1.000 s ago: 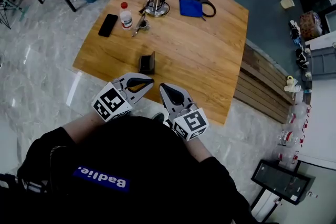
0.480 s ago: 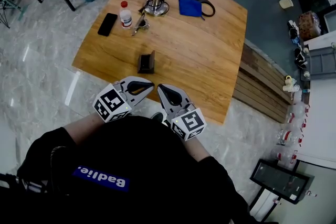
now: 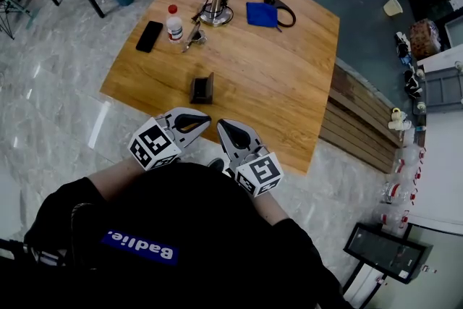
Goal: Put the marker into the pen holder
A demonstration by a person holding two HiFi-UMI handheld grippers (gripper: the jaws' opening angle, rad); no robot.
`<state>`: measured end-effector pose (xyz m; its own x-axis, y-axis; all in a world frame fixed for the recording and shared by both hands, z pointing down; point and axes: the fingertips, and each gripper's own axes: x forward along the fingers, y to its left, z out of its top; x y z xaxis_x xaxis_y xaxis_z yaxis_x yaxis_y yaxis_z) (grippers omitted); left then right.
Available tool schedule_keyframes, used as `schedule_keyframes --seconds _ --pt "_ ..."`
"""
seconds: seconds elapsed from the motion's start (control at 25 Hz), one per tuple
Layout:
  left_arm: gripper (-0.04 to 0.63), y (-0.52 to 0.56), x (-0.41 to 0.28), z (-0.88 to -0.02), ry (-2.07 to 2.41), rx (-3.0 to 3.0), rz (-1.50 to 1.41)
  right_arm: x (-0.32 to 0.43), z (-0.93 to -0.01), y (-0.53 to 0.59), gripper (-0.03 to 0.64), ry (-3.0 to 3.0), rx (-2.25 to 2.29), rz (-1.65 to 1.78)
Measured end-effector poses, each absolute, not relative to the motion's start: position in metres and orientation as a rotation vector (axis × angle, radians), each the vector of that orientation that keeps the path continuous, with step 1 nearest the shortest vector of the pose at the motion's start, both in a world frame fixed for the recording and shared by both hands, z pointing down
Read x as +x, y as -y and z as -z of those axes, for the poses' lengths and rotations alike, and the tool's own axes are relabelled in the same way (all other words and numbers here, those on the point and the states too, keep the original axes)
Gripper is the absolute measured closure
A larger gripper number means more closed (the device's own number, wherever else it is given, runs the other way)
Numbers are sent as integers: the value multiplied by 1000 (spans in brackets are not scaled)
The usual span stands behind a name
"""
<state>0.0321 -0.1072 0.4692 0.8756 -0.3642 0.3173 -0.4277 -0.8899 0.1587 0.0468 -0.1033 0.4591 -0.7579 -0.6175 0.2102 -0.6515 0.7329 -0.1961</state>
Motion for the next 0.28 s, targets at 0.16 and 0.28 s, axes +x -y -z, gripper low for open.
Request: schedule_keyframes --seconds 0.16,0.28 --pt "586 107 31 -470 613 2818 -426 49 -458 103 611 2798 1038 -392" --pt "586 107 31 -468 617 2819 -427 49 -457 103 611 2798 1038 -392"
